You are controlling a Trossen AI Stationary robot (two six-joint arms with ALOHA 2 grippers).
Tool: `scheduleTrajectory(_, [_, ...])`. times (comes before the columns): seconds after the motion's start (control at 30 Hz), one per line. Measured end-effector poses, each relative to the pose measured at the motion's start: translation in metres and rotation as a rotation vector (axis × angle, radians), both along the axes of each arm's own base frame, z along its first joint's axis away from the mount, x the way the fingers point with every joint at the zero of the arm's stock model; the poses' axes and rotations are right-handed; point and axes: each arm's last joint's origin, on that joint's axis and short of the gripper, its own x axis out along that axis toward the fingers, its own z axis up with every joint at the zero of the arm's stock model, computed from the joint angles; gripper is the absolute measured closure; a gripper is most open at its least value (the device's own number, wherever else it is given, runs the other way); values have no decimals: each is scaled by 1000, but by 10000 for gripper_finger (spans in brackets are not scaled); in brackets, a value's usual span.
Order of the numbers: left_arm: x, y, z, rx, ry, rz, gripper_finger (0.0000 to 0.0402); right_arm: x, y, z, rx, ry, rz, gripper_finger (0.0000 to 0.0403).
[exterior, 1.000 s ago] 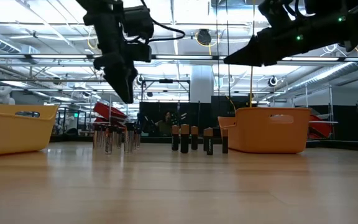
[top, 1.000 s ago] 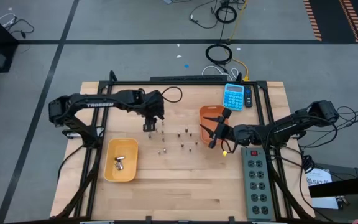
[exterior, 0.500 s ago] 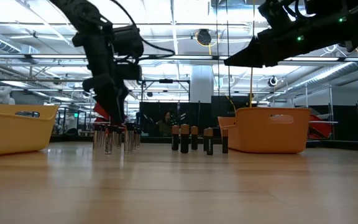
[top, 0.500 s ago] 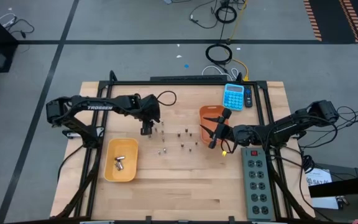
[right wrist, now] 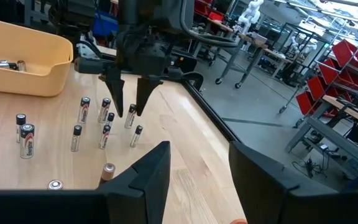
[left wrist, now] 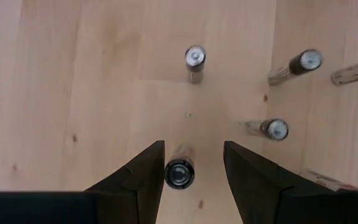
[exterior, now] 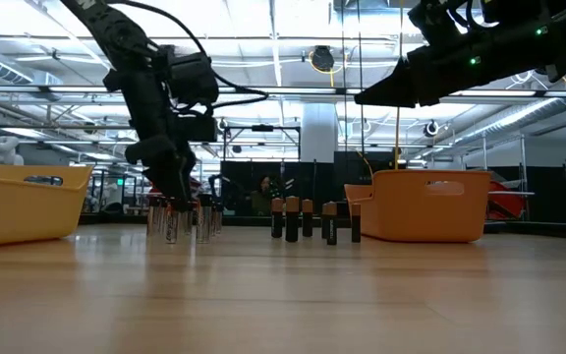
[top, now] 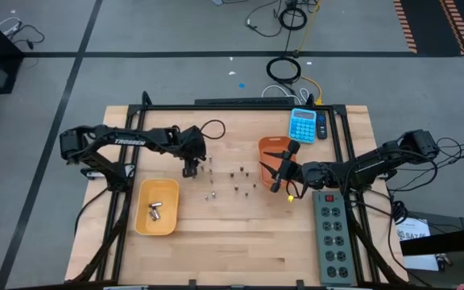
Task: Sort batteries
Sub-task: Put the silver black battery into the yellow bin
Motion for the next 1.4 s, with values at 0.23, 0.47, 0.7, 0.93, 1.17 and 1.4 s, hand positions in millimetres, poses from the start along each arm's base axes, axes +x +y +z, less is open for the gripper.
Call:
scheduleTrajectory(0.23, [-1,7,1,2,-24,47,237,0,0,0,2,-1,0,248])
scheduleTrajectory(0.47, [-3,8,0,-4,-8,45,344,0,0,0,3,-1,0,248])
scheduleTrajectory(0.7, [-3,8,0,1,-5,30,346,0,0,0,3,-1,0,248])
scheduleTrajectory(0.93, [3,11,18,21,-31,13,346,0,0,0,3,-1,0,248])
scheduleTrajectory(1.17, [-15,3,90,16,-53,33,346,0,-1,-2,5,14,-19,248])
scheduleTrajectory(1.4, [-60,-32,133,-447,-57,121,346,0,-3,-2,10,14,-30,248])
